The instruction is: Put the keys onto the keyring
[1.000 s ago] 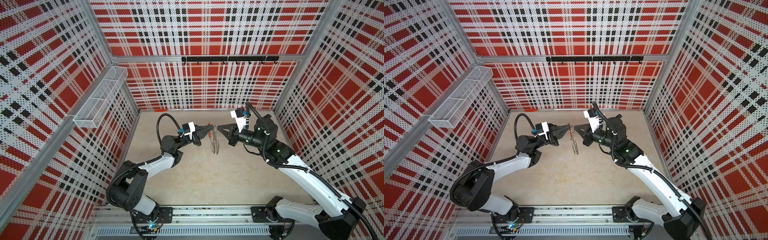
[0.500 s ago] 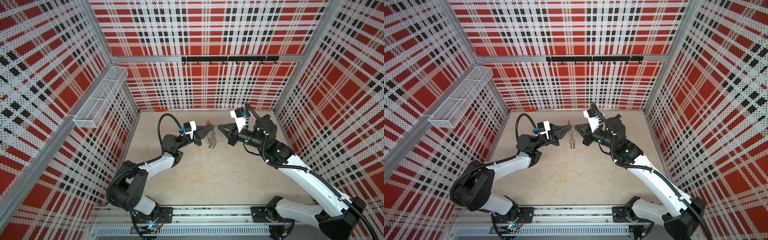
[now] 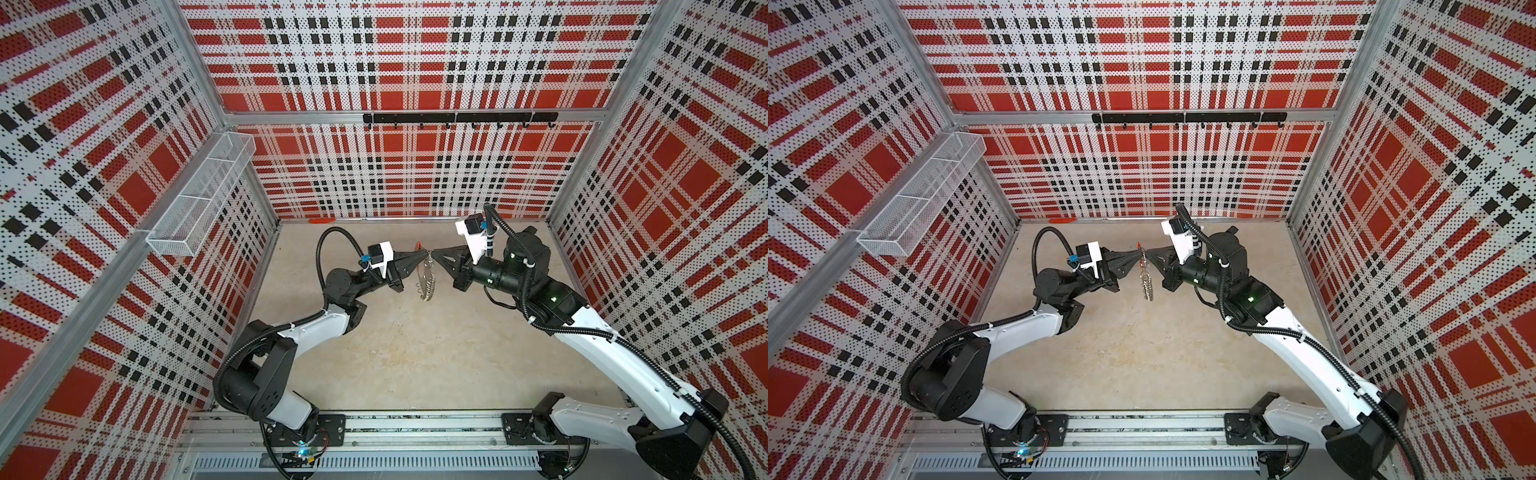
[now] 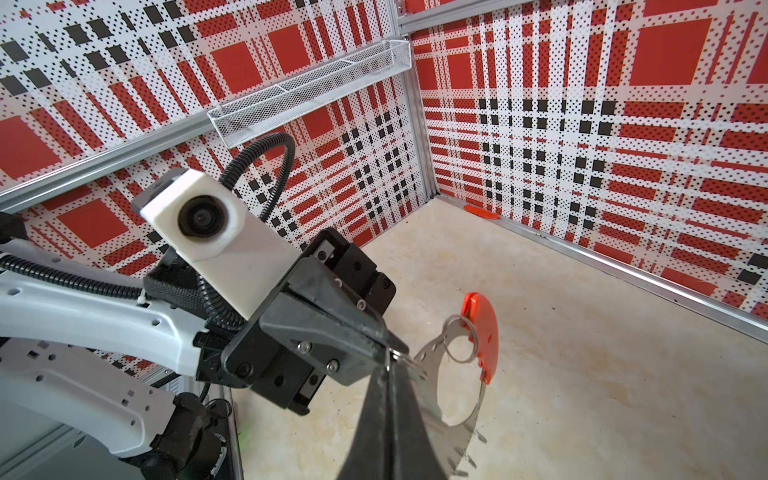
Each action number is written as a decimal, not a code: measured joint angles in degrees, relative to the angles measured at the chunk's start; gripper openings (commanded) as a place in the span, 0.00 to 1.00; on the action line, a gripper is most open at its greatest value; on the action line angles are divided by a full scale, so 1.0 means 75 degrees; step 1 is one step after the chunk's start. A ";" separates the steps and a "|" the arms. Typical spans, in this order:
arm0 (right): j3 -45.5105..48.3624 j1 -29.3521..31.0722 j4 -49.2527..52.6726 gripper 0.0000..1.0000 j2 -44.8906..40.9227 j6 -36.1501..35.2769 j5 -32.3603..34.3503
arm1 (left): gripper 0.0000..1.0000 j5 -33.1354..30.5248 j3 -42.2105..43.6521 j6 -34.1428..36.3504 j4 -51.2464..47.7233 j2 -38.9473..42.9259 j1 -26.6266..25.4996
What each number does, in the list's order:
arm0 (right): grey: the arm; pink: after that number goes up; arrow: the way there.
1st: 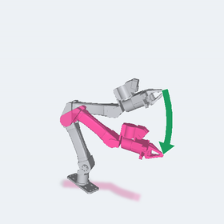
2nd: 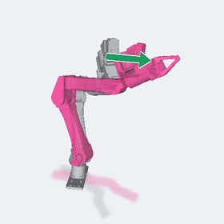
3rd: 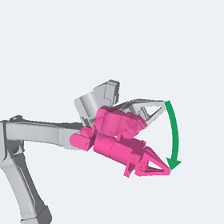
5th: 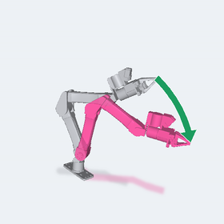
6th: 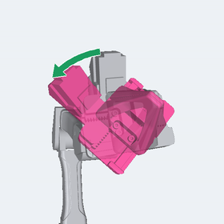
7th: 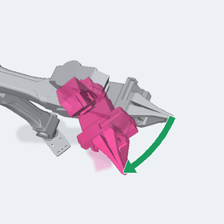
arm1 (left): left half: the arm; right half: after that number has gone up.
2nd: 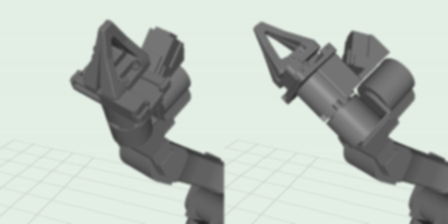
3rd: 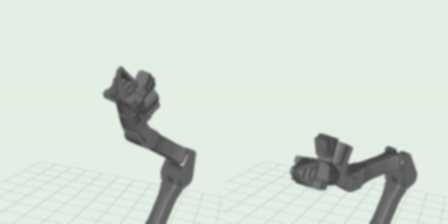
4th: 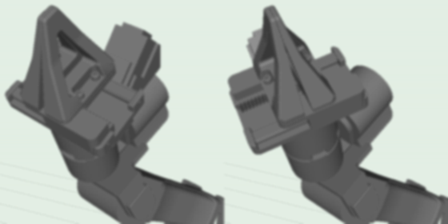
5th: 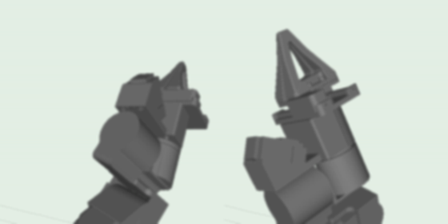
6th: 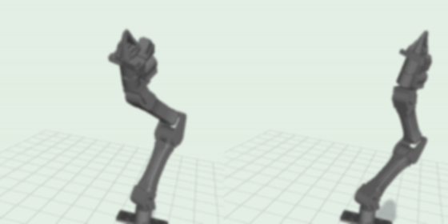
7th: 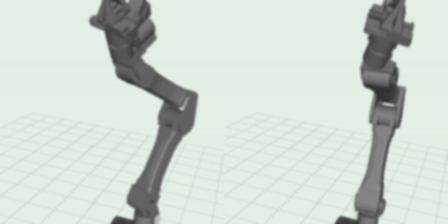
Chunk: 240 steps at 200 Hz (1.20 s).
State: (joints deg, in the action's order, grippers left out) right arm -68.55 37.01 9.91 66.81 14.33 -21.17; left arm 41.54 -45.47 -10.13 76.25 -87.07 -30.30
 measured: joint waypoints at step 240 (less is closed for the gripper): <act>-0.0067 -0.0009 0.0420 0.00 -0.0291 0.0216 0.1035 | 0.00 0.0096 -0.0242 0.0187 -0.0172 -0.0003 -0.0006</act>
State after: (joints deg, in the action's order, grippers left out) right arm -69.06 36.95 13.06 64.62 15.94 -13.41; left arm 42.26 -47.29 -8.73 74.96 -87.09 -30.35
